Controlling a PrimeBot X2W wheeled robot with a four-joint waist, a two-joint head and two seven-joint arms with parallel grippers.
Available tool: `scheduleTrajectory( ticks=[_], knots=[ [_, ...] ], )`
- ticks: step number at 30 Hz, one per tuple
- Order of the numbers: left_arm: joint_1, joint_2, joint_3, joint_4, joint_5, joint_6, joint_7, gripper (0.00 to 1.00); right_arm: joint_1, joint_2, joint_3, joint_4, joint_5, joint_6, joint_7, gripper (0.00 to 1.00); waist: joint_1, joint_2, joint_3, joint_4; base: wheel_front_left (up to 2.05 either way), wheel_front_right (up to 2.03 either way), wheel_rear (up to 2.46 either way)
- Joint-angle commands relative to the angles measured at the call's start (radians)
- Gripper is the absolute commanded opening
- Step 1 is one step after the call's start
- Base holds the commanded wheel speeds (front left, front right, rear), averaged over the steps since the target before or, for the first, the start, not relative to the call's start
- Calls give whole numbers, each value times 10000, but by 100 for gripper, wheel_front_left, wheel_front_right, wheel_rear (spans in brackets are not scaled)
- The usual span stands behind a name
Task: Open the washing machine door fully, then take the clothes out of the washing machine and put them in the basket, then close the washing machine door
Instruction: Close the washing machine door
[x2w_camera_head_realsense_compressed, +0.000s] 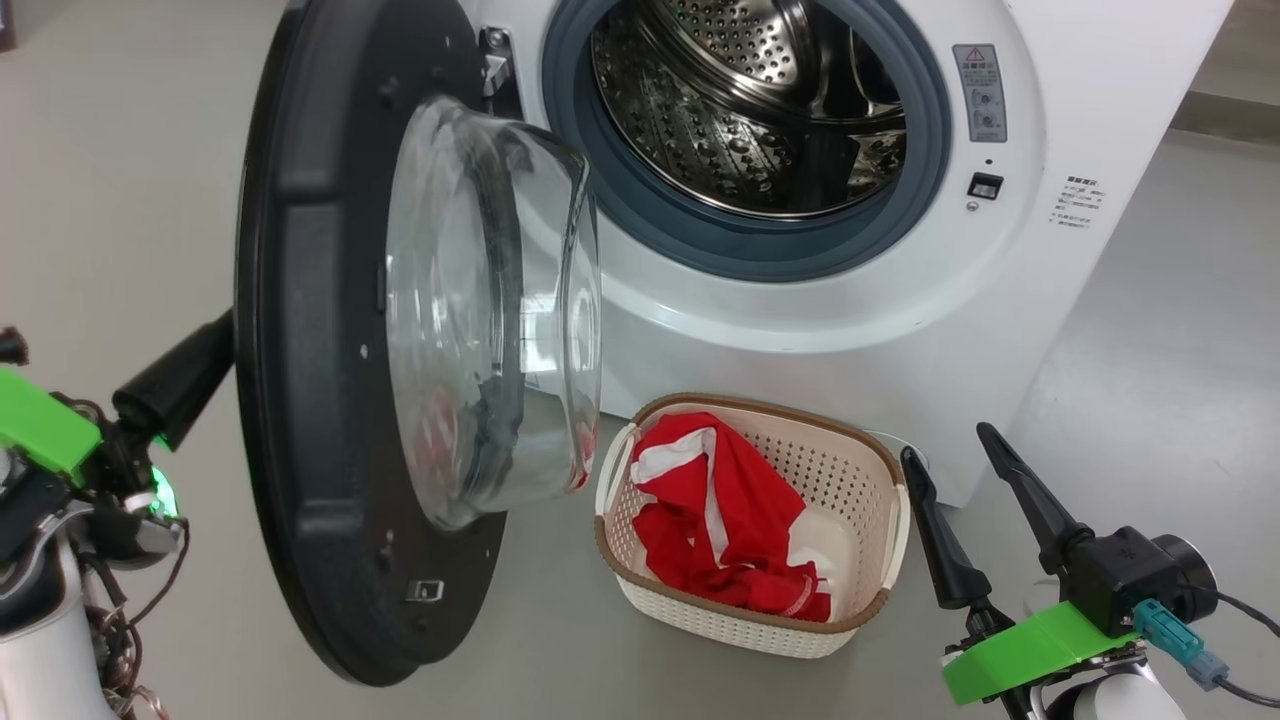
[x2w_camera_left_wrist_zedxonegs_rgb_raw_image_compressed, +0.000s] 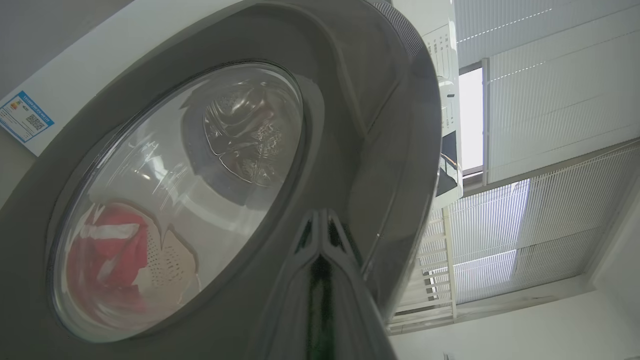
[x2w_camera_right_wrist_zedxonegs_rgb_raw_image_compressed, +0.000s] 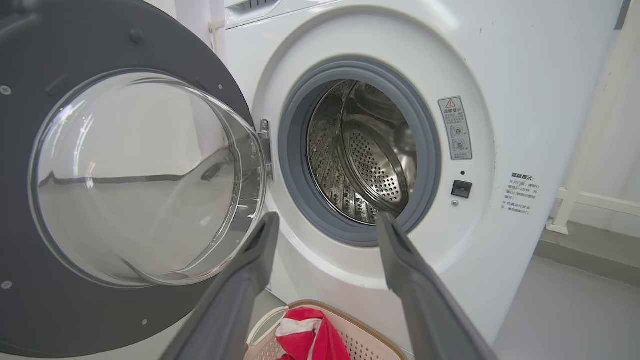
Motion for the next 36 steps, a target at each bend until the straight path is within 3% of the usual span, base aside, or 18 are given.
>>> scheduleTrajectory(
  ticks=[1,15,27,36],
  knots=[
    [30,133,-80,-402,-176,52,222,0,-208,-16,185,-238,43,62,-63,100,0,-1,21,-81,0,0,0],
    [286,47,-1226,-535,-1471,247,-236,0,-235,17,79,-242,87,62,-63,100,0,-1,32,-533,0,0,0],
    [501,44,-2229,-303,-2301,110,-1076,0,-249,36,60,-217,140,62,-63,100,0,-1,62,-868,0,0,0],
    [746,127,-2175,-374,-2249,-258,-1570,0,-244,47,54,-205,142,62,-63,100,0,-1,42,-970,0,0,0]
  ],
)
